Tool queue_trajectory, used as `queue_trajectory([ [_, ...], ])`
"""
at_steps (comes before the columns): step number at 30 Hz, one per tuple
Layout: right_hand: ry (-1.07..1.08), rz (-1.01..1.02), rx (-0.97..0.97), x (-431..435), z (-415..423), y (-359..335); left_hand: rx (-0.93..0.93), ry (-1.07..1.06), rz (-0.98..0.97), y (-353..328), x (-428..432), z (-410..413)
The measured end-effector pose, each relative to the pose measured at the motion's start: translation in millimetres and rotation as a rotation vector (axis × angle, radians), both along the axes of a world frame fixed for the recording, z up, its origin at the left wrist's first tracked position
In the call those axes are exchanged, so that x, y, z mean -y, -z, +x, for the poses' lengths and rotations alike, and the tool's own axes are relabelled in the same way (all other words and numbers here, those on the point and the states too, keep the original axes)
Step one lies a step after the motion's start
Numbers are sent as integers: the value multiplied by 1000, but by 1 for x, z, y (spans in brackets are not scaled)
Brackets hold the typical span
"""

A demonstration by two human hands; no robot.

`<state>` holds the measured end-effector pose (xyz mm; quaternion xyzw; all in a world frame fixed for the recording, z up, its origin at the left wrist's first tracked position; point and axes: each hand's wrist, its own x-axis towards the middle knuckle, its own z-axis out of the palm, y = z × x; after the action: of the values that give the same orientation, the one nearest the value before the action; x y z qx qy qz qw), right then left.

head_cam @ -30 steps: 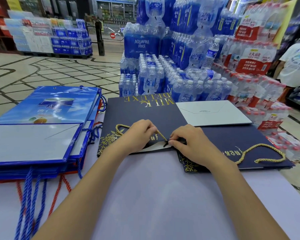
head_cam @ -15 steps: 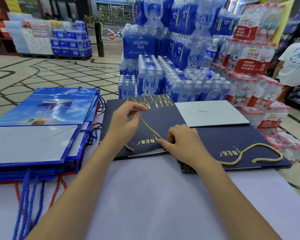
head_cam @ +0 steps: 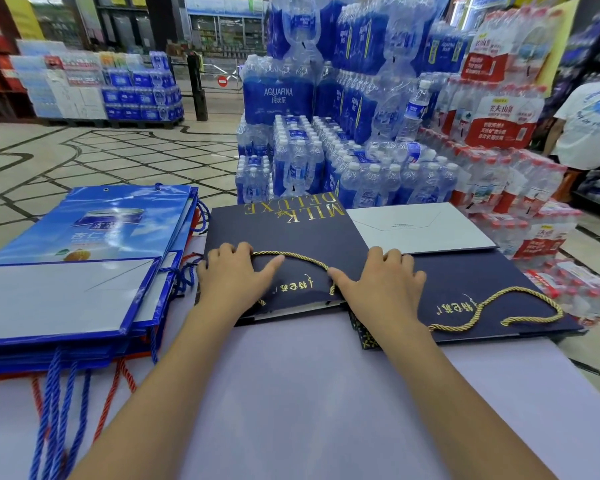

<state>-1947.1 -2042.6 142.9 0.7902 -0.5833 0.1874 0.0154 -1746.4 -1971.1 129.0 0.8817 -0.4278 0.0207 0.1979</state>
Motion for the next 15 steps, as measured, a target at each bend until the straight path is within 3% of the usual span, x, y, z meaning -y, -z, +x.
queue_trajectory([
  [3,13,47,37,0,1,-3,34,-30,35,14,3,0],
  [7,32,213,232,9,0,-12,24,-90,38,17,5,0],
  [15,-150,562,1016,18,-7,-21,-4,-164,-124,9,3,2],
])
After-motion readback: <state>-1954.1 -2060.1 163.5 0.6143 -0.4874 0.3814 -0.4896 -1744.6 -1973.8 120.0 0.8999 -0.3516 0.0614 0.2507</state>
